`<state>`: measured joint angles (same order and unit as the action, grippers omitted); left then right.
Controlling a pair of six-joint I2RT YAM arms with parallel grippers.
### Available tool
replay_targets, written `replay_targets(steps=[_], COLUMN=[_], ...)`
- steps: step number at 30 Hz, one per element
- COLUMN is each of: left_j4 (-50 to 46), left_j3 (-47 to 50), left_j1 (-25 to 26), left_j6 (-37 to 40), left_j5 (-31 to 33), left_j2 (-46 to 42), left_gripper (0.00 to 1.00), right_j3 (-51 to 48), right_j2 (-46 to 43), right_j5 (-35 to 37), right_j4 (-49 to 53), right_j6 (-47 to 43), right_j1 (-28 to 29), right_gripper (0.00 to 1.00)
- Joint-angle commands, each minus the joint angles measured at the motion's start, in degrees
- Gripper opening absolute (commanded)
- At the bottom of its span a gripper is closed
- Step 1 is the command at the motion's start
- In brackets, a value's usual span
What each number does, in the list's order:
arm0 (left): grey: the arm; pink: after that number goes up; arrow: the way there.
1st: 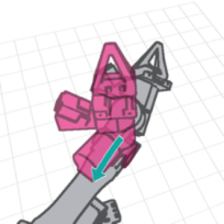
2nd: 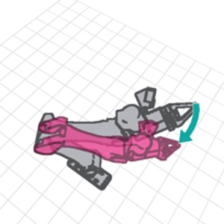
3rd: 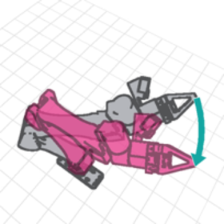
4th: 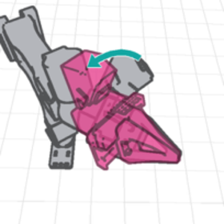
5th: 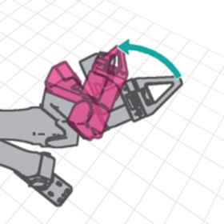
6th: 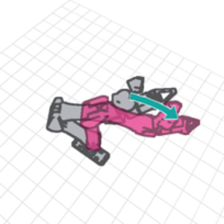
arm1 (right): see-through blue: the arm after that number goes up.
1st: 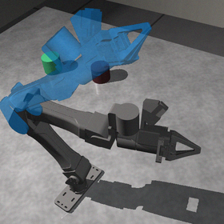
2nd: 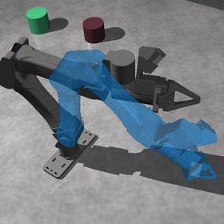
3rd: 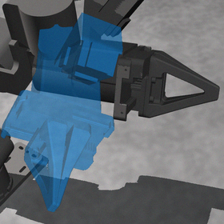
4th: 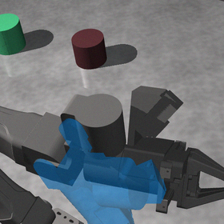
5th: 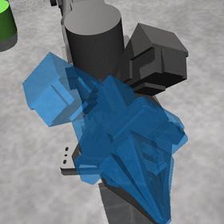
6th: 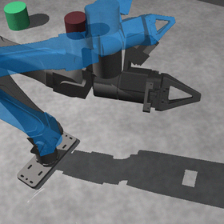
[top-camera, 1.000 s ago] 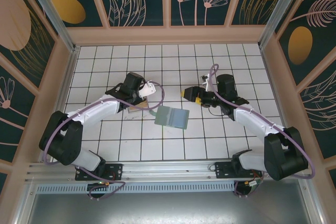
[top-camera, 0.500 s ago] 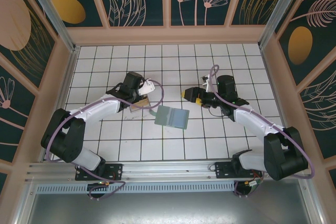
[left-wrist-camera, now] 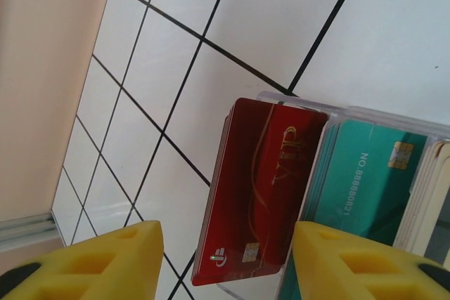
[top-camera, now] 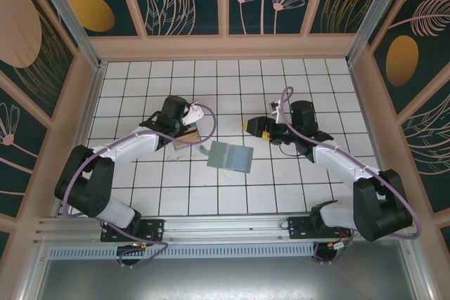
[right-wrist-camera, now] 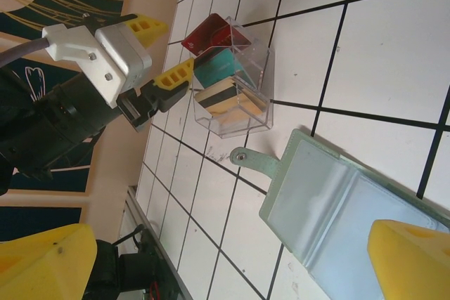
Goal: Take the credit cards out of the card holder
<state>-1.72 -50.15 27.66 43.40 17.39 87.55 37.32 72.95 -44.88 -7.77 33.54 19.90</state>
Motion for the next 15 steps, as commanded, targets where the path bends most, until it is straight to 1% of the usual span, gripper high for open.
replay_targets(steps=[1, 3, 5, 11, 15], left_j4=[-1.07, -0.34, 2.35, 5.73, 5.91], left_j3=[-0.82, -0.31, 0.71, 0.03, -2.42], left_j1=[-0.51, -0.5, -0.52, -0.92, -3.03], left_j6=[-2.07, -2.16, -2.38, -3.75, -6.45], left_j5=[-2.14, -1.74, 0.85, 4.21, 4.55], left_j2=[-1.58, -1.59, -1.13, 1.08, 2.18], left_gripper=[0.53, 0.55, 0.53, 0.5, 0.47], right_j3=[-0.95, -0.93, -1.02, -1.0, -1.11], right_j2=[-0.04, -0.01, 0.0, 0.3, 0.27], right_j5=[-1.0, -1.0, -1.08, -1.35, -1.26], right_j4=[-2.16, -2.36, -2.67, -2.89, -3.02], right_j6=[0.21, 0.38, 0.5, 0.65, 0.65], right_j1=[-0.47, -0.45, -0.47, -0.46, -0.47], right_gripper=[0.99, 0.99, 0.99, 0.99, 0.99])
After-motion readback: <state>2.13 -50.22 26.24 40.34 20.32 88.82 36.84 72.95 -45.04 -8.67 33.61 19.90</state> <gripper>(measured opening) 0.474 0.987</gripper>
